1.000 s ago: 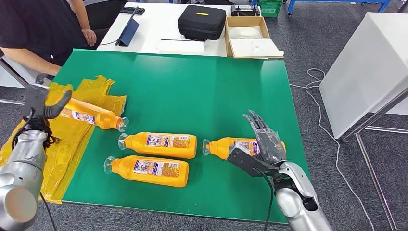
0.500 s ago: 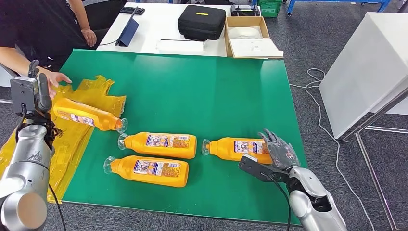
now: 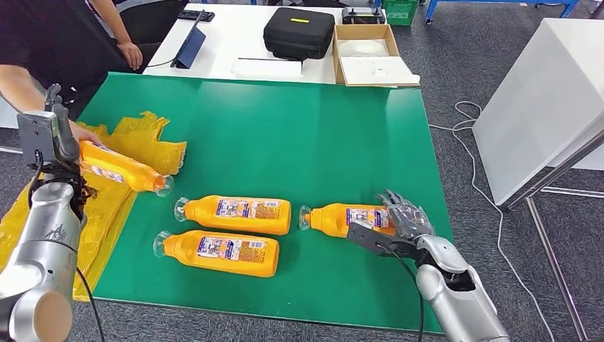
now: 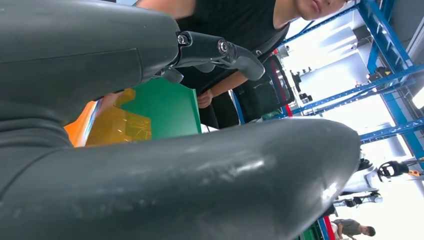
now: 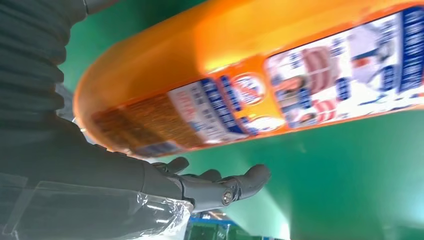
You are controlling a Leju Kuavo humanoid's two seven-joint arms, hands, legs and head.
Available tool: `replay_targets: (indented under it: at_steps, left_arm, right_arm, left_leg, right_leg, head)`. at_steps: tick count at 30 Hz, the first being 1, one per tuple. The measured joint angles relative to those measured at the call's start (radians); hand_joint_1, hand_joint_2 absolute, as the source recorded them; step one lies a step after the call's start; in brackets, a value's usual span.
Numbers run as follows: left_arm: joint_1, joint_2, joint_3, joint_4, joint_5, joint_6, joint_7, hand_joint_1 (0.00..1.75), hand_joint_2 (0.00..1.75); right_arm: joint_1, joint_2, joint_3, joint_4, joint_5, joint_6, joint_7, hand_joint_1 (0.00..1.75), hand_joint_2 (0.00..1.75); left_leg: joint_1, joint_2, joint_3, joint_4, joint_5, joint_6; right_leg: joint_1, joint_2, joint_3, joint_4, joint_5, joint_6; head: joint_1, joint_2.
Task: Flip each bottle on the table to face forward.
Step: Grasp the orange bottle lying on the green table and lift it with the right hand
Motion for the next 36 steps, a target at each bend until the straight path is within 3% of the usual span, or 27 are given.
replay_targets:
  at_steps: [4,5,8,9,11,16,32,36]
  left_arm:
    - [0.009,-0.001,-0.004,-0.016,0.007,0.003,0.005,0.00,0.00]
    - [0.010,-0.001,-0.005,-0.021,0.009,0.005,0.007,0.00,0.00]
    - [0.012,-0.002,-0.007,-0.033,0.024,0.010,0.018,0.00,0.00]
    - [0.012,-0.001,-0.007,-0.034,0.031,0.011,0.022,0.00,0.00]
    - [0.012,0.002,-0.007,-0.035,0.043,0.012,0.028,0.00,0.00]
    - [0.011,0.011,-0.006,-0.036,0.051,0.013,0.032,0.00,0.00]
    - [-0.015,0.020,-0.009,-0.034,0.089,-0.012,0.052,0.00,0.00]
    - [-0.008,0.020,-0.010,-0.033,0.133,-0.087,0.052,0.00,0.00]
  right_arm:
    - [-0.029,0.020,0.006,0.053,0.017,-0.005,0.000,0.00,1.75]
    - [-0.039,0.027,0.007,0.072,0.025,-0.007,0.000,0.07,1.75]
    - [-0.072,0.047,0.014,0.138,0.050,-0.010,-0.006,1.18,1.75]
    - [-0.085,0.053,0.019,0.162,0.056,-0.008,-0.011,1.48,1.75]
    - [-0.110,0.063,0.031,0.204,0.064,-0.001,-0.020,1.48,1.75]
    - [-0.150,0.074,0.048,0.267,0.071,0.007,-0.026,1.73,1.75]
    - [-0.173,0.052,0.062,0.282,0.053,0.042,-0.012,1.75,1.75]
    - [-0.162,0.042,0.032,0.226,-0.015,0.043,-0.010,1.75,1.75]
  left_leg:
    - [0.000,0.000,0.000,0.000,0.000,0.000]
    - [0.000,0.000,0.000,0.000,0.000,0.000]
    - [0.000,0.000,0.000,0.000,0.000,0.000]
    - [0.000,0.000,0.000,0.000,0.000,0.000]
    - [0.000,0.001,0.002,0.000,0.000,0.000]
    - [0.000,0.001,0.005,0.000,0.000,0.000]
    - [0.000,0.000,0.009,0.000,0.000,0.000]
    - [-0.001,0.000,0.007,0.000,0.000,0.000]
  right_leg:
    - [0.000,0.000,0.000,0.000,0.000,0.000]
    - [0.000,0.000,0.000,0.000,0.000,0.000]
    - [0.000,0.000,0.000,0.000,0.000,0.000]
    - [0.000,0.000,0.001,0.000,0.000,0.000]
    - [0.000,0.000,0.002,0.000,0.000,0.000]
    - [0.000,0.000,0.004,0.000,0.000,0.000]
    - [0.000,0.000,0.008,0.000,0.000,0.000]
    - [0.000,0.000,0.007,0.000,0.000,0.000]
  head:
    - [0.000,0.000]
    - [0.000,0.000]
    - [0.000,0.000]
    - [0.000,0.000]
    - [0.000,0.000]
    - [0.000,0.000]
    - [0.000,0.000]
    - [0.000,0.000]
